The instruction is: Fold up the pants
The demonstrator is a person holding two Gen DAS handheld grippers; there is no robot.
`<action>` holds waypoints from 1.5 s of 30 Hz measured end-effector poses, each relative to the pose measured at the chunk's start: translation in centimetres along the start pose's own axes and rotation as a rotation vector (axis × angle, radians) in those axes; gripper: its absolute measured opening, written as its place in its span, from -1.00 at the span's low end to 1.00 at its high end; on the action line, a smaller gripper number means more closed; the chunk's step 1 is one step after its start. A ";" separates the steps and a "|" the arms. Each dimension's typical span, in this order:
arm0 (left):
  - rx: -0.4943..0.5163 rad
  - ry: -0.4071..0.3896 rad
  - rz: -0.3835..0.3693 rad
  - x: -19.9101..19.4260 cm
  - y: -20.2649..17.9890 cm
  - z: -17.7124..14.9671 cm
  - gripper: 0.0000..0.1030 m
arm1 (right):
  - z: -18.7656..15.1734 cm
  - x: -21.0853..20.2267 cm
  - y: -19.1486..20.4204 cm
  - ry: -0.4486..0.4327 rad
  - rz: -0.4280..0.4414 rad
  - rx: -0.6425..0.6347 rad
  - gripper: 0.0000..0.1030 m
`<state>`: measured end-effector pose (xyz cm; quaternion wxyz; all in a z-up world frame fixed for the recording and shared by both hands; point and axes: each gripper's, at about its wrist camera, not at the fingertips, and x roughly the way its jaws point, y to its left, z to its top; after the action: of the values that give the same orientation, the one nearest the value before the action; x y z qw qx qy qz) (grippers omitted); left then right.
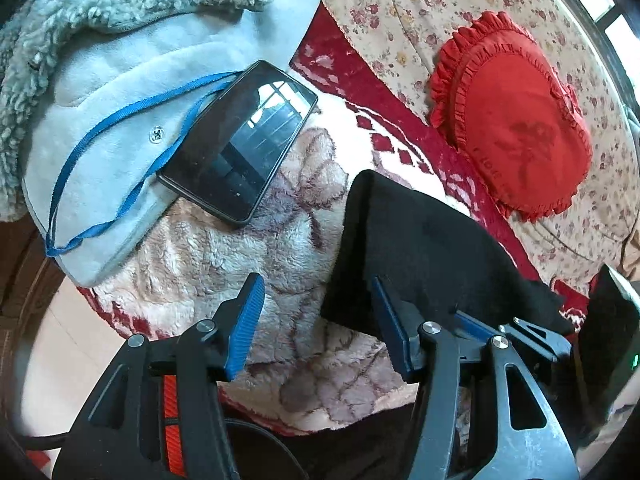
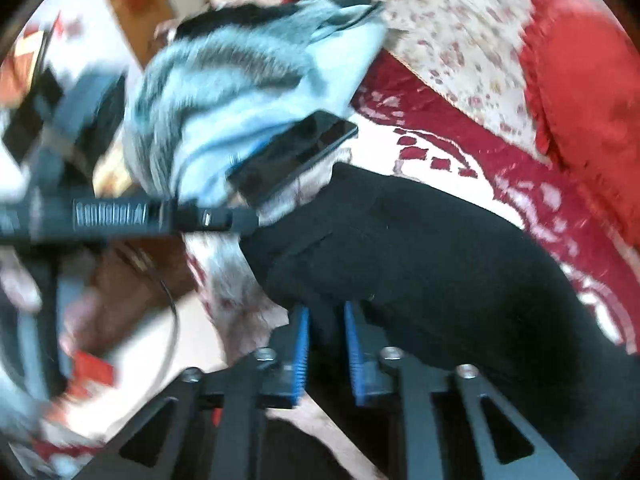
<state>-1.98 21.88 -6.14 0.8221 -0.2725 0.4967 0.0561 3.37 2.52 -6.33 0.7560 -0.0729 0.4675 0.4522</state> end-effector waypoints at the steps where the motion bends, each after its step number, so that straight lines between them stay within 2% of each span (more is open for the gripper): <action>1: -0.001 -0.002 -0.004 -0.1 0.0 -0.1 0.07 | 0.3 0.0 -0.2 -0.003 0.017 0.020 -0.81; 6: -0.009 0.002 -0.040 -0.3 -0.3 -0.4 0.10 | 0.8 0.9 0.8 -0.003 0.077 0.047 -0.83; 9: -0.017 0.012 -0.059 0.1 -0.6 -0.5 0.23 | -0.1 2.1 2.0 0.049 0.065 0.003 -0.83; 11: -0.016 0.024 -0.060 0.6 -0.9 -0.7 0.24 | -0.4 1.3 2.1 0.033 0.054 0.000 -0.81; 12: -0.014 0.034 -0.060 1.0 -1.1 -0.8 0.24 | -0.5 0.6 2.0 0.025 0.054 0.008 -0.75; 14: -0.015 0.053 -0.065 1.8 -1.5 -1.2 0.24 | -0.7 -0.7 1.6 0.016 0.035 0.004 -0.52; 15: -0.013 0.060 -0.066 2.2 -1.8 -1.3 0.24 | -1.0 -1.5 1.4 0.015 0.001 -0.006 -0.31; 16: -0.010 0.067 -0.065 2.6 -2.1 -1.4 0.24 | -1.4 -1.8 1.2 0.019 -0.017 -0.012 -0.24; 18: -0.013 0.071 -0.078 3.2 -2.7 -1.8 0.25 | -2.1 -1.8 0.6 0.039 -0.033 -0.011 -0.22; 19: -0.010 0.067 -0.070 3.4 -3.0 -1.9 0.36 | -2.5 -1.6 0.3 0.049 -0.042 -0.009 -0.20; 21: 0.002 0.054 -0.063 3.8 -3.6 -2.2 0.37 | -3.3 -1.3 0.1 0.053 -0.047 -0.008 -0.18; 23: 0.025 0.054 -0.048 4.1 -4.3 -2.1 0.25 | -3.7 -1.4 0.3 0.031 -0.043 -0.015 -0.11; 25: 0.061 0.056 -0.074 3.7 -5.0 -1.9 -0.40 | -3.8 -1.3 0.7 0.026 -0.027 -0.034 -0.02; 26: 0.084 0.044 -0.069 3.1 -5.7 -1.6 -0.44 | -3.8 -1.0 1.0 0.032 -0.044 -0.054 -0.02; 28: 0.121 0.003 -0.059 1.9 -6.6 -1.2 -0.74 | -3.7 -0.8 1.4 0.040 -0.072 -0.084 -0.02; 29: 0.130 -0.005 -0.085 1.3 -6.9 -0.9 -0.76 | -3.6 -0.8 1.6 0.036 -0.075 -0.085 -0.02; 30: 0.140 -0.006 -0.126 0.5 -7.2 -0.5 -0.76 | -3.4 -1.0 1.6 0.026 -0.061 -0.075 -0.02; 31: 0.150 -0.016 -0.134 -0.1 -7.5 -0.4 -0.76 | -3.2 -1.3 1.4 0.013 -0.026 -0.053 -0.02; 34: 0.182 -0.025 -0.121 -0.9 -7.7 -0.5 -0.76 | -2.6 -1.5 1.3 -0.004 0.038 -0.014 -0.01; 38: 0.160 0.009 -0.026 0.7 -6.1 -1.1 -0.75 | -2.7 0.4 1.1 0.036 0.056 0.006 0.05; 42: 0.104 0.031 -0.009 1.4 -4.3 -1.3 -0.49 | -2.9 0.0 0.6 0.032 0.103 0.057 0.08; 45: 0.131 -0.004 0.021 0.5 -4.7 -1.6 -0.38 | -3.2 -1.3 0.2 0.027 0.087 0.083 0.07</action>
<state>-1.28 16.98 -5.30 0.8385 -0.2126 0.5006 0.0325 1.02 0.11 -7.00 0.7316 -0.0271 0.4987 0.4640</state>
